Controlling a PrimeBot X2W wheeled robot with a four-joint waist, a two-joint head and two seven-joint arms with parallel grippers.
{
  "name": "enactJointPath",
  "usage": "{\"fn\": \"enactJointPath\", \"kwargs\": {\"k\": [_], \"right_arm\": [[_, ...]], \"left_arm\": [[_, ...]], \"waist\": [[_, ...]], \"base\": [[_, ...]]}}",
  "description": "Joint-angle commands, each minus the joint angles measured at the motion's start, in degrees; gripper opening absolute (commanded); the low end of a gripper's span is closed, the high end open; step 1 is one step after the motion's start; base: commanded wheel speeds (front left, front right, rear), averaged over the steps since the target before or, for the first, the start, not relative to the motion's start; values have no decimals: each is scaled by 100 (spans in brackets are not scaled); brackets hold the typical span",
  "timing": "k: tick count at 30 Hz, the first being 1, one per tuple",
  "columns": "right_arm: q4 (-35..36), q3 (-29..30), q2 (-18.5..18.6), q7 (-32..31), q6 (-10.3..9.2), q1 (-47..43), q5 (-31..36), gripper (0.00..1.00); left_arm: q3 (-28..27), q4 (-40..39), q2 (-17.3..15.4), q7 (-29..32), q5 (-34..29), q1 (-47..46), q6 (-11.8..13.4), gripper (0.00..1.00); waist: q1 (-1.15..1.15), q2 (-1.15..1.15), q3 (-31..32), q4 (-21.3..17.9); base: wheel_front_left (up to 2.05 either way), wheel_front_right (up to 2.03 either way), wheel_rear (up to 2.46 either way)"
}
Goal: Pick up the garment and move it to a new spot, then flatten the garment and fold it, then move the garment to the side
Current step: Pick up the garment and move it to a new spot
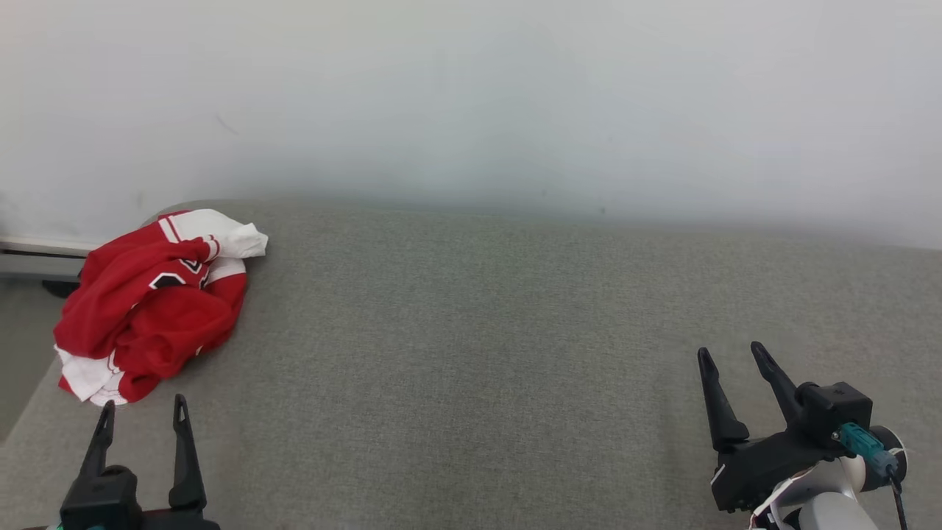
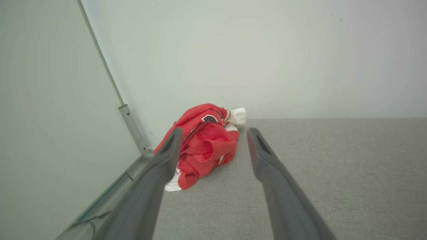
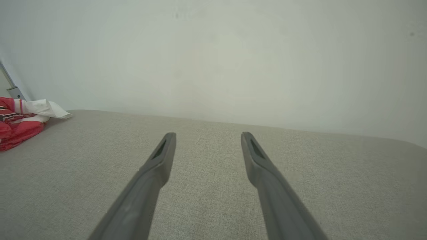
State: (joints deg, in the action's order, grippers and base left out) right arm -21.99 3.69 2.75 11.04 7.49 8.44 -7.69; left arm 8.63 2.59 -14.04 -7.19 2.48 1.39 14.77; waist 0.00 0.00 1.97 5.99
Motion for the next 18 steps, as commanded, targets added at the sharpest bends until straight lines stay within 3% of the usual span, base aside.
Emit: {"fn": "enactJointPath", "kwargs": {"k": [1,18], "right_arm": [[-3,-5,22,12,-1,-42,-58,100],[-3,-184,22,26,-1,-140,-157,100]], "left_arm": [[-14,24,-35,-43,78,-44,22,100],[25,113,-110,-67,104,-6,74,100]], "waist": [[0,0,11,256],[0,0,83,1418]], "base": [[0,0,0],[0,0,0]]}}
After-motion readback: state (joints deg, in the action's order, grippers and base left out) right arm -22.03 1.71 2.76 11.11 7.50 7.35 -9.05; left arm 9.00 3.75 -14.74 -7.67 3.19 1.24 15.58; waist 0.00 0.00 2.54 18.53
